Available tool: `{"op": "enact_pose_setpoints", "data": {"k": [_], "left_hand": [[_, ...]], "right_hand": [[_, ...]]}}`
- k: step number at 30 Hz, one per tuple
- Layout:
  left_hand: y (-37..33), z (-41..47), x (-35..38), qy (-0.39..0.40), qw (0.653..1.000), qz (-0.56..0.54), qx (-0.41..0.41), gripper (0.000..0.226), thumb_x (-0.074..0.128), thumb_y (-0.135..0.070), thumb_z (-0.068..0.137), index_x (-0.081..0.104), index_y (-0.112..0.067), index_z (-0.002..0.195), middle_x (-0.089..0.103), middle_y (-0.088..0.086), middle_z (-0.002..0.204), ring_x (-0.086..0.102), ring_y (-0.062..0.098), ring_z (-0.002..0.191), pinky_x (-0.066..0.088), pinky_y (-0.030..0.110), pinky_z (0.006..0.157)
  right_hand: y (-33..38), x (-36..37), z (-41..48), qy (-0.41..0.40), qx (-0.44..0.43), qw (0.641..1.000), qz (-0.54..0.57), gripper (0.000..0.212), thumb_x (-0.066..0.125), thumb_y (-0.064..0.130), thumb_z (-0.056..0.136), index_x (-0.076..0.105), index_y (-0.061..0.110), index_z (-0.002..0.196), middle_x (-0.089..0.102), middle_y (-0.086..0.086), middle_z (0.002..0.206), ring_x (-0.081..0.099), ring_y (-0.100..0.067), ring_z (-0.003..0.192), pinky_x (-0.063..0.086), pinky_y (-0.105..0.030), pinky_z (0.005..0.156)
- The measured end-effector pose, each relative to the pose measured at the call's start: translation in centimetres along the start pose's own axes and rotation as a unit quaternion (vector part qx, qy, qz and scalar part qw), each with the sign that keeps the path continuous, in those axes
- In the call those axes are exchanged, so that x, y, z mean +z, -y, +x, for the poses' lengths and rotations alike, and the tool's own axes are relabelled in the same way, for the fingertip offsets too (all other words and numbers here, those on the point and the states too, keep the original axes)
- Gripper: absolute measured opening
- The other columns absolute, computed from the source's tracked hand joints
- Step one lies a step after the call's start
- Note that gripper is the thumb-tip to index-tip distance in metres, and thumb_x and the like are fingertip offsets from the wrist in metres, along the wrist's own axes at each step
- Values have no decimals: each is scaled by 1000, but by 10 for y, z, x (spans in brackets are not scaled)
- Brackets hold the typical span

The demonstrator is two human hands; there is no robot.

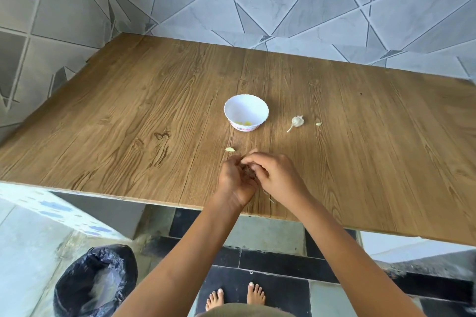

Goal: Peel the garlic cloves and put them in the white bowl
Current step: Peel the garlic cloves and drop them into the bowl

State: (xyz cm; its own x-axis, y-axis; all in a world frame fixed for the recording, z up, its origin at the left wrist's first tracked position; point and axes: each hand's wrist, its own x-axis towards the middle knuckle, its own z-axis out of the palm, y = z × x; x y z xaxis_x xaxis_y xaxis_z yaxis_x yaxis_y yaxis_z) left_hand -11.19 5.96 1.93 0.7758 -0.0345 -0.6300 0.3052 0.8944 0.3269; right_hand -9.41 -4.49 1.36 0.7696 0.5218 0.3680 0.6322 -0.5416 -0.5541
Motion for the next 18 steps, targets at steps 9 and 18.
{"op": "enact_pose_setpoints", "data": {"k": [9,18], "left_hand": [[1,1,7,14,1000,9,-11,46,27,-20,101,63,2,84,66,12,64,60,17,68,52,17,46],[7,12,1,22,999,10,-32,43,30,-22,100,63,3,89,69,14,75,62,24,83,51,32,78]], "right_hand": [[-2,-4,-6,-35,16,999,-7,17,62,8,79,73,14,90,73,-1,86,68,-21,72,55,-35,62],[-16,-22,-92,-108,148,974,-135,41,45,34,92,66,7,115,69,-6,112,68,-20,99,51,-28,84]]}}
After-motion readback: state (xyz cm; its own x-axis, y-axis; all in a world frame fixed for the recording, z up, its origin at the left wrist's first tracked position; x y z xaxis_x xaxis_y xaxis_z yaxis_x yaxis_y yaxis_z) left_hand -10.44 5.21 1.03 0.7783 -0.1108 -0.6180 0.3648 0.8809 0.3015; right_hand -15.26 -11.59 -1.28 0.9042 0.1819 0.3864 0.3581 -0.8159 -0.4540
